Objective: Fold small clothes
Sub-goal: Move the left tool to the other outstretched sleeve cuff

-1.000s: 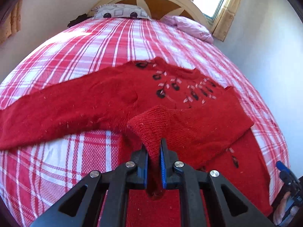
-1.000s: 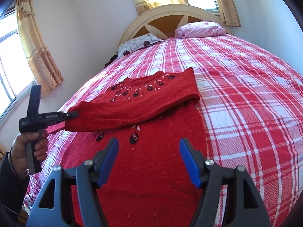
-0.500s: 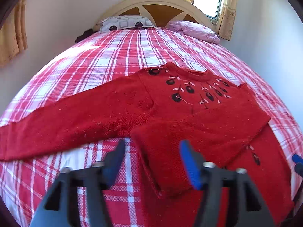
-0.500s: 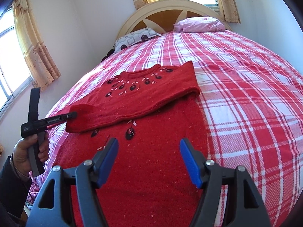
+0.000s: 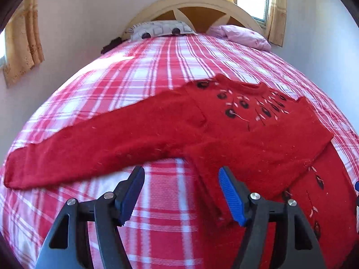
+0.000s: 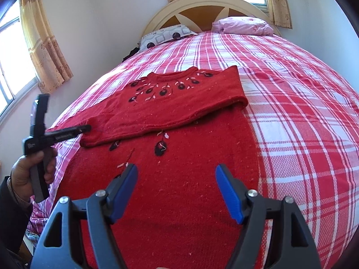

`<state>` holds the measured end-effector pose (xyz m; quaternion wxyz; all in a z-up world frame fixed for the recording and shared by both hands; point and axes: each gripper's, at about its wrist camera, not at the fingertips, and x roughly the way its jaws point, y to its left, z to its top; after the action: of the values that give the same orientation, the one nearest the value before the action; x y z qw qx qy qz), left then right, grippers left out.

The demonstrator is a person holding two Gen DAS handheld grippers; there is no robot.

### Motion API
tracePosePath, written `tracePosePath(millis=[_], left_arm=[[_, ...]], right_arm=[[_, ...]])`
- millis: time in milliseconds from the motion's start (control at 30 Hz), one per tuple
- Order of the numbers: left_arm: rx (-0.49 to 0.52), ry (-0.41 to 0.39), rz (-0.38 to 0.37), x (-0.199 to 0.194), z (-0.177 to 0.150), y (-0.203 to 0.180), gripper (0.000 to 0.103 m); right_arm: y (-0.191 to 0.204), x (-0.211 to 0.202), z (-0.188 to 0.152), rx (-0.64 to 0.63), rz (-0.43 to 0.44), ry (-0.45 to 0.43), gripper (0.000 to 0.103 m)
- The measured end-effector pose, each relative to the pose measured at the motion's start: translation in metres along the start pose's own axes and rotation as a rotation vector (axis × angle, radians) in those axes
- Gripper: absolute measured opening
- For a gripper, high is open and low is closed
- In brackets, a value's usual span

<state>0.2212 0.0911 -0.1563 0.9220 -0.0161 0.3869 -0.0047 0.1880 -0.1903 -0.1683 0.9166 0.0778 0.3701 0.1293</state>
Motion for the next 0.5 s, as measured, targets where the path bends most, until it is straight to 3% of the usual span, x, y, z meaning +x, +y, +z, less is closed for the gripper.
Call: tracePosePath(millis=[133, 500], left_arm=[[-0.043, 0.037, 0.067, 0.001, -0.003, 0.035, 0.070], [-0.333, 0.049, 0.297, -0.026, -0.033, 0.172, 0.070]], right_arm=[[0.004, 0.010, -0.004, -0.010, -0.015, 0.045, 0.077], [0.030, 0.012, 0.007, -0.088, 0.000, 0.040, 0.078]])
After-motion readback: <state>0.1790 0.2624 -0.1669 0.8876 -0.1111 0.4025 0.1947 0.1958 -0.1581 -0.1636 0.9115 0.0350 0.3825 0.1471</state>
